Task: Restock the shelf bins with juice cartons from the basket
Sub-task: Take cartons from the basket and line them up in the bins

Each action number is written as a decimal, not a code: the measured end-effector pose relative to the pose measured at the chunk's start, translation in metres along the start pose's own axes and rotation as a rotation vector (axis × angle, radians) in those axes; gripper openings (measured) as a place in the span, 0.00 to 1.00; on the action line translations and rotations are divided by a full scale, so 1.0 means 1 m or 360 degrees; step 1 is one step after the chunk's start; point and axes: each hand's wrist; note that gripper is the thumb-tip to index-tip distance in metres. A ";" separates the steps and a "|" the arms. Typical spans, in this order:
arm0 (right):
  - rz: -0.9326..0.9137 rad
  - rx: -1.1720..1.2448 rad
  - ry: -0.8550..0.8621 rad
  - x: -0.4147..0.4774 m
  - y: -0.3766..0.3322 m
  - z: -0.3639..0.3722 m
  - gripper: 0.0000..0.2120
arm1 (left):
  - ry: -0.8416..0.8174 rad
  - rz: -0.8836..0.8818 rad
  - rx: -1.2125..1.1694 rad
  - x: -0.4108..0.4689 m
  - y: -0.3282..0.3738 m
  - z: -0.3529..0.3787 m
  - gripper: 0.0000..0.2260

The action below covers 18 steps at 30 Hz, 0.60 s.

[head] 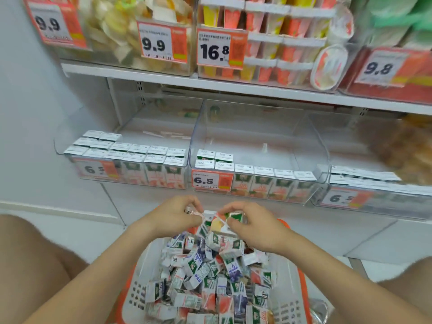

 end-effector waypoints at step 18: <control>-0.0138 0.0043 0.0983 0.027 -0.035 -0.125 0.13 | 0.0982 0.0688 0.0084 0.018 0.106 -0.055 0.08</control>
Point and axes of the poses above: each hand's wrist, its own x-axis towards the middle knuckle, its own z-axis out of the palm, y = z × x, and after that the axes turned 9 degrees about z, right-handed
